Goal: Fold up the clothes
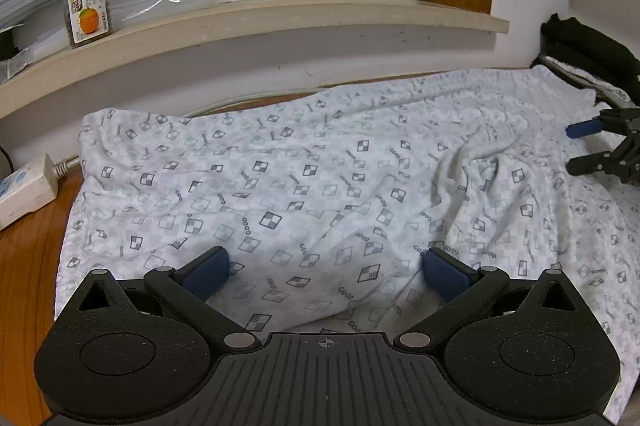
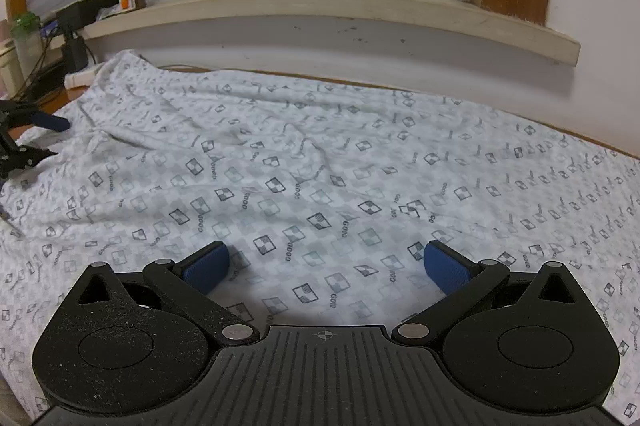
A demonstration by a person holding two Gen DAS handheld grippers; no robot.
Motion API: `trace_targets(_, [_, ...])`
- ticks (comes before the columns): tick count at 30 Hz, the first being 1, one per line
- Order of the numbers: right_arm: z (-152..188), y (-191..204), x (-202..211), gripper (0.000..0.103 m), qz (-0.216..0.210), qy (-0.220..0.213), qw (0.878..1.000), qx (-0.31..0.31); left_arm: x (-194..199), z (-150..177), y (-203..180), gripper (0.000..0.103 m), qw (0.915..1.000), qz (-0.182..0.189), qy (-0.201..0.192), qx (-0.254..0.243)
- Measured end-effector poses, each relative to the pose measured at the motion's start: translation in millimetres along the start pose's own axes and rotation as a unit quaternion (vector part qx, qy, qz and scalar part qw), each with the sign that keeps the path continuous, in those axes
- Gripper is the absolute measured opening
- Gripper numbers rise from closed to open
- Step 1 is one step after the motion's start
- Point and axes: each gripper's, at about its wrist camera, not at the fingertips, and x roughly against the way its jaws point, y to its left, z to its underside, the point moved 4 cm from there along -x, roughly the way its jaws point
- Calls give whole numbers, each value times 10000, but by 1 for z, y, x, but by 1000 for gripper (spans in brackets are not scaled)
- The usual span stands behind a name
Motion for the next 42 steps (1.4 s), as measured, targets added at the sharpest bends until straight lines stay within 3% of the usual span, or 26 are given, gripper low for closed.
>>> trace_targets(14, [0, -5, 2, 103, 163, -79, 9997, -170, 0, 0, 0, 103, 10000, -16, -1, 6])
trace_targets(20, [-2, -9, 24, 103, 561, -845, 9943, -324, 30, 7, 20, 103, 9995, -102, -178, 243])
trace_targets(25, [-17, 48, 26, 103, 449, -1135, 9907, 605, 78, 24, 58, 103, 9982, -383, -274, 377])
trace_targets(29, [-33, 110, 2, 103, -325, -786, 9927, 853, 113, 46, 96, 103, 9952, -830, -314, 405])
trace_targets(32, [-43, 171, -13, 103, -828, -612, 9877, 1179, 132, 66, 118, 103, 9922, -862, -348, 827])
trace_targets(37, [-51, 282, -15, 101, -1809, -504, 9636, 1904, 143, 97, 130, 103, 9895, -877, -333, 1099])
trace_targets(42, [-50, 375, -11, 76, -2379, -366, 9283, 2836, 140, 100, 132, 103, 9894, -813, -424, 1124])
